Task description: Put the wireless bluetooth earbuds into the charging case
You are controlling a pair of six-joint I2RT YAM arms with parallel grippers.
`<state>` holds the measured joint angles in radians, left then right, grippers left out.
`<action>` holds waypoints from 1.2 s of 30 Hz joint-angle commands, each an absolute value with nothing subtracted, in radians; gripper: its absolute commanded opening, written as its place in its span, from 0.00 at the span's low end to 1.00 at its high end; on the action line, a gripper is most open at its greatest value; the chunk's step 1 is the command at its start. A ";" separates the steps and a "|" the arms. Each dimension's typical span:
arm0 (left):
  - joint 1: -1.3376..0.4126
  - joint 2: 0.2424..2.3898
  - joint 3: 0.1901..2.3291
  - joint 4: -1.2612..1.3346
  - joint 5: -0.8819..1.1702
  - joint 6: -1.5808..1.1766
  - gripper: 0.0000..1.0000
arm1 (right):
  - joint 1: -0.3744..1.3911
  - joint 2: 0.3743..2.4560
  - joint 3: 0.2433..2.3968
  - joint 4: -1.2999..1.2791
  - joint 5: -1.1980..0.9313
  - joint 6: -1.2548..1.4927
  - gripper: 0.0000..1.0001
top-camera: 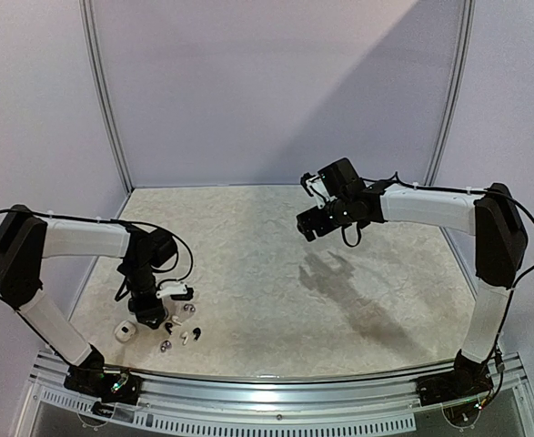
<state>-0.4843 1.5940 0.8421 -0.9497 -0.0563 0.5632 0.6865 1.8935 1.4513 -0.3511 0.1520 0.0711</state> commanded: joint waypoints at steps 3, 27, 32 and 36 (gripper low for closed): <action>-0.497 1.601 0.807 -0.927 -0.031 0.562 0.49 | 0.692 1.884 1.455 -0.366 0.168 0.090 0.97; -0.583 1.336 1.069 -0.350 0.032 1.011 0.00 | 0.631 1.862 1.804 -0.478 -0.261 0.432 0.73; -0.650 1.480 1.161 -0.139 0.009 1.043 0.00 | 0.670 1.892 1.810 -0.406 -0.349 0.574 0.64; -0.679 1.572 1.232 -0.100 0.026 1.050 0.00 | 0.704 1.916 1.813 -0.362 -0.436 0.599 0.68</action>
<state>-0.6456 1.5070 1.1671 -0.2287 0.0086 1.0134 0.6647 1.8801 1.7954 -0.4183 -0.2993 0.5148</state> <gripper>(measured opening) 0.532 0.655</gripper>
